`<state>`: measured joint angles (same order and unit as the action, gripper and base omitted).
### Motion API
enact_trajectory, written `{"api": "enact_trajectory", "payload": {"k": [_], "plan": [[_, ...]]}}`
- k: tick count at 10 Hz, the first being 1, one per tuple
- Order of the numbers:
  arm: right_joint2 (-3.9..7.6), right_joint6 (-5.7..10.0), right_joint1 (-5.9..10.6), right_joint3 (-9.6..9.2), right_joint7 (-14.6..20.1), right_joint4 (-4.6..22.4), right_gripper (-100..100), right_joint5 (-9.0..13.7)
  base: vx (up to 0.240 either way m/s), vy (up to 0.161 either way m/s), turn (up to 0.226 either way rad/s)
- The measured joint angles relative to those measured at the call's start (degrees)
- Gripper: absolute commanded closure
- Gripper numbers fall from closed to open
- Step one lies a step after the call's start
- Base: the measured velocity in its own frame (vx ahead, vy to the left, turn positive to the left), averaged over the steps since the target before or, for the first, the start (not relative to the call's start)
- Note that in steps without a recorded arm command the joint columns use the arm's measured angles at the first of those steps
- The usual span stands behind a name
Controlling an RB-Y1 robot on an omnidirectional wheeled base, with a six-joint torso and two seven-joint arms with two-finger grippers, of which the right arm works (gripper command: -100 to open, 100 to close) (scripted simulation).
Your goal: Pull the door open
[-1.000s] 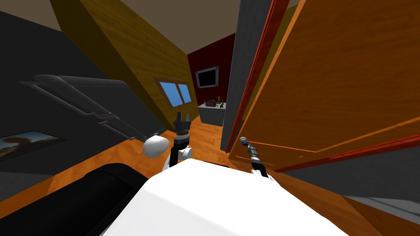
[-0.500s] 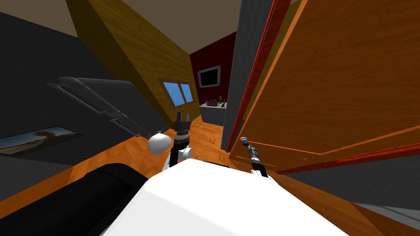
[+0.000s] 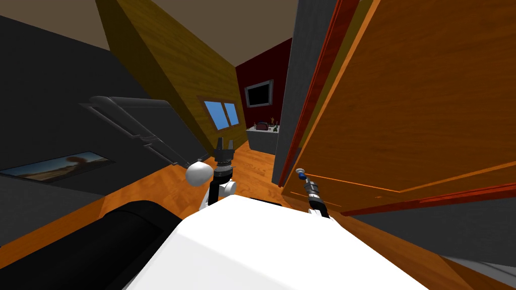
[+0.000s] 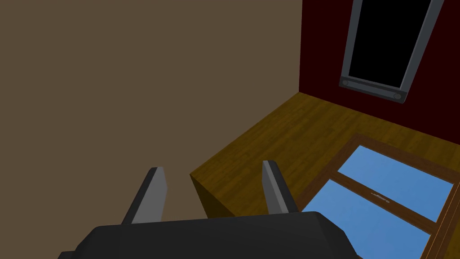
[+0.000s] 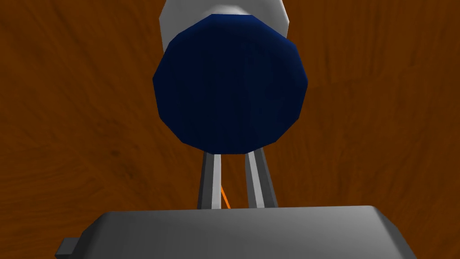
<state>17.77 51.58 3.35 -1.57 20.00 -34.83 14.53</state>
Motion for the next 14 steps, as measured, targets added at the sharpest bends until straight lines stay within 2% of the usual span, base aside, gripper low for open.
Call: {"api": "enact_trajectory", "payload": {"k": [1,2,3,6,7,8,12,14], "plan": [[-0.14,0.48,0.79,-0.19,1.6,1.5,100,0.8,-0.045,-0.032,0.076],[-0.17,0.53,0.84,-0.41,3.0,1.7,100,1.2,-0.02,-0.005,0.008],[-0.3,0.93,1.42,-0.58,3.7,2.9,-100,1.2,-0.034,-0.027,-0.006],[0.32,0.4,1.33,-0.77,7.3,2.0,-100,3.2,-0.058,-0.026,0.006],[0.15,0.34,1.45,-0.96,8.4,1.8,-100,3.7,-0.081,0.029,0.081],[-0.34,0.9,2.25,-1.84,10.1,3.5,-100,4.0,-0.05,0.031,0.05],[-0.98,-0.2,1.53,-3.31,15.3,1.1,-100,6.0,-0.051,-0.002,0.023],[-1.12,-0.42,1.52,-3.8,18.0,0.8,-100,6.8,-0.056,-0.022,0.033]]}}
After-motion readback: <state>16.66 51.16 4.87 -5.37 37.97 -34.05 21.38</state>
